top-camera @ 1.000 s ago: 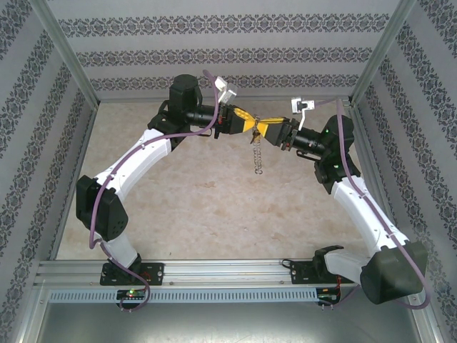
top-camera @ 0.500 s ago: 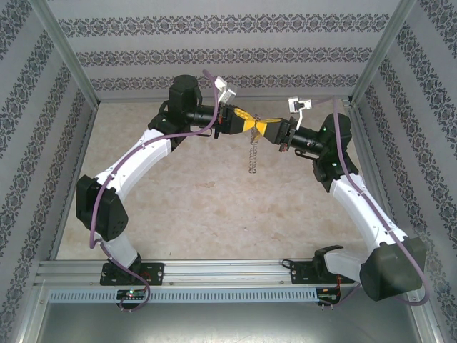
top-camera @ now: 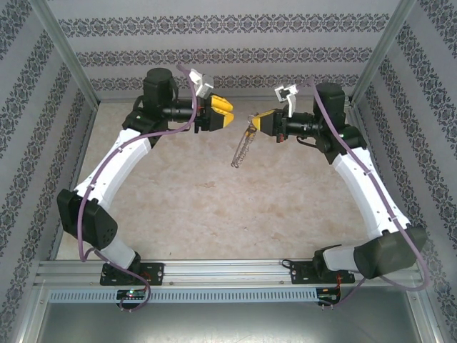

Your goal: Put the keys on the keyring

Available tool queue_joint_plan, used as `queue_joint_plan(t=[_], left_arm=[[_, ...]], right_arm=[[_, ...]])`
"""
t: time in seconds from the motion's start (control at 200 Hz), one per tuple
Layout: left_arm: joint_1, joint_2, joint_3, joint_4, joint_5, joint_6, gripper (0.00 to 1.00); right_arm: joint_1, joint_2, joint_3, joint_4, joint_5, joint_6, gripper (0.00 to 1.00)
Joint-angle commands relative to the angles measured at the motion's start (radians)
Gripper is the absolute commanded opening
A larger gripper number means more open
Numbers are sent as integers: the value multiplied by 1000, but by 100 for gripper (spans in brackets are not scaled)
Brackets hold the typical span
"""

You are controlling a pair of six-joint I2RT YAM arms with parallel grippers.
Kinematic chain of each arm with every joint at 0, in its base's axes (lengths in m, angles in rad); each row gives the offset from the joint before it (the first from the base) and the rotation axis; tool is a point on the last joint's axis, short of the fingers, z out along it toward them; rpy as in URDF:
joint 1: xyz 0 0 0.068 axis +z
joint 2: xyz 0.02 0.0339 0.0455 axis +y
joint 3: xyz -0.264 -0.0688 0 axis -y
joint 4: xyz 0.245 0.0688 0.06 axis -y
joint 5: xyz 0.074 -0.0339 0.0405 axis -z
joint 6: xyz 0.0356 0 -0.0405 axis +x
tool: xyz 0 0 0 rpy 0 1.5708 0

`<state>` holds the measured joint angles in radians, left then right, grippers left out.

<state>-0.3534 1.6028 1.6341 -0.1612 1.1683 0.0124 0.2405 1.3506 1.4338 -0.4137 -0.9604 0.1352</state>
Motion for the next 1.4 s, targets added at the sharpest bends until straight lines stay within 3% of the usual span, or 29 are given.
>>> queue_joint_plan(t=[0.0, 0.395, 0.645, 1.149, 1.394], left_arm=[[-1, -17, 60, -195, 8, 158, 41], [-6, 80, 191, -480, 88, 338, 40], [-48, 128, 236, -585, 89, 409, 39], [-118, 189, 264, -589, 95, 409, 39], [-127, 199, 269, -583, 94, 403, 30]], right_arm=[[17, 38, 123, -276, 49, -228, 0], [169, 174, 436, -691, 310, -499, 0], [189, 182, 462, -721, 340, -514, 0], [192, 167, 453, -718, 341, -530, 0], [187, 160, 443, -705, 340, -531, 0]])
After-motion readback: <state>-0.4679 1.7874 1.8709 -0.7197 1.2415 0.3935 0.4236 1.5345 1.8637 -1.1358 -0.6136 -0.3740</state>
